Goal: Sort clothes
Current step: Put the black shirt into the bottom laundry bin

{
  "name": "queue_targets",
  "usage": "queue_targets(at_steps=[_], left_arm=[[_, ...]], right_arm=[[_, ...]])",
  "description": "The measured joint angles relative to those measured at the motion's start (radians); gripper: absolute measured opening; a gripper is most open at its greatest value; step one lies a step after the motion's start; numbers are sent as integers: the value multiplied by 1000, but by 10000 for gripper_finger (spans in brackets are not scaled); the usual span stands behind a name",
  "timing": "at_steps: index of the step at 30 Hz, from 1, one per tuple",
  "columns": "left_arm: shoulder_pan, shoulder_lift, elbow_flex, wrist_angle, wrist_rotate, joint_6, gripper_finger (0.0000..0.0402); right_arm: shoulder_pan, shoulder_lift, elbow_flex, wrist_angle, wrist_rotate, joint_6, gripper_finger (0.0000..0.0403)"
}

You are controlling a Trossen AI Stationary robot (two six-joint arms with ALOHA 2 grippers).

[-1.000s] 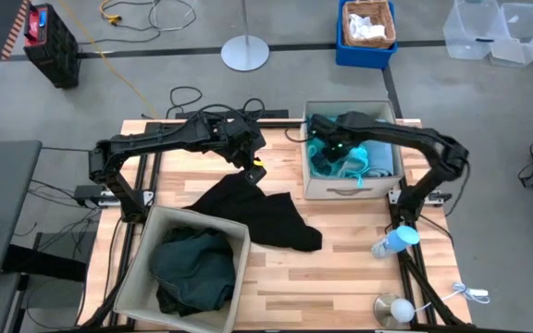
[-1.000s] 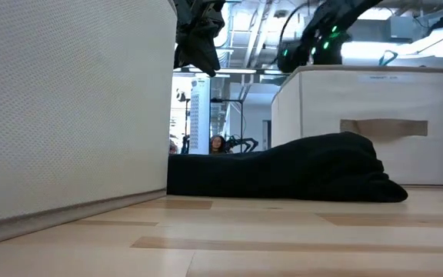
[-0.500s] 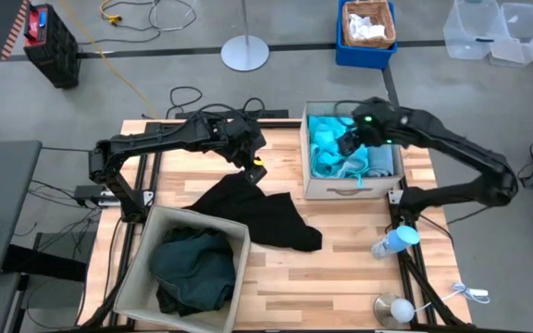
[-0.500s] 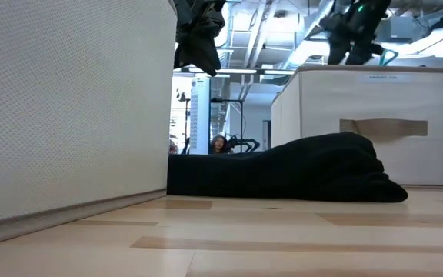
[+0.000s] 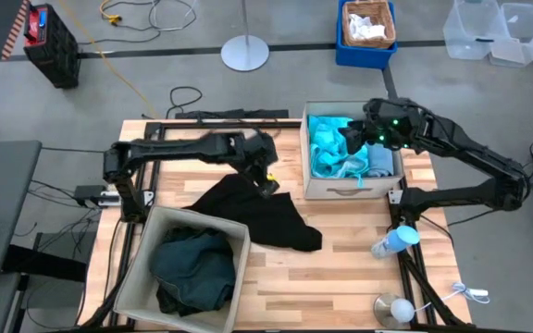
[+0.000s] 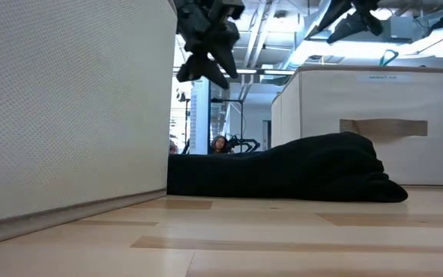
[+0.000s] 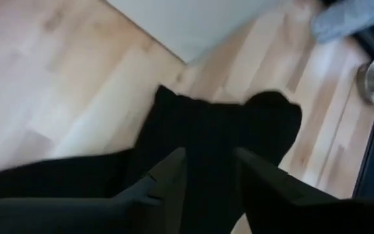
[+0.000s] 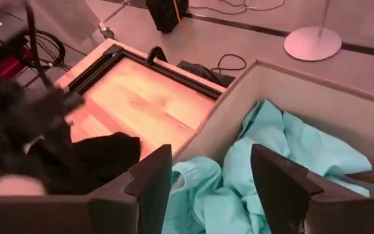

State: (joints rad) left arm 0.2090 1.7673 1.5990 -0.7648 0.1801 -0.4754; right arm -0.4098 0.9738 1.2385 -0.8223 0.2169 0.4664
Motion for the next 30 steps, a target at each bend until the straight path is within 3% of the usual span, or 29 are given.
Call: queue_targets(at_steps=[10,30], left_arm=[[-67,154,0,11,-25,20,205],[-92,415,7,-111,-17,74,220]], right_arm=[[12,30,0,3,1,-38,221],[10,27,0,54,1,-101,221]])
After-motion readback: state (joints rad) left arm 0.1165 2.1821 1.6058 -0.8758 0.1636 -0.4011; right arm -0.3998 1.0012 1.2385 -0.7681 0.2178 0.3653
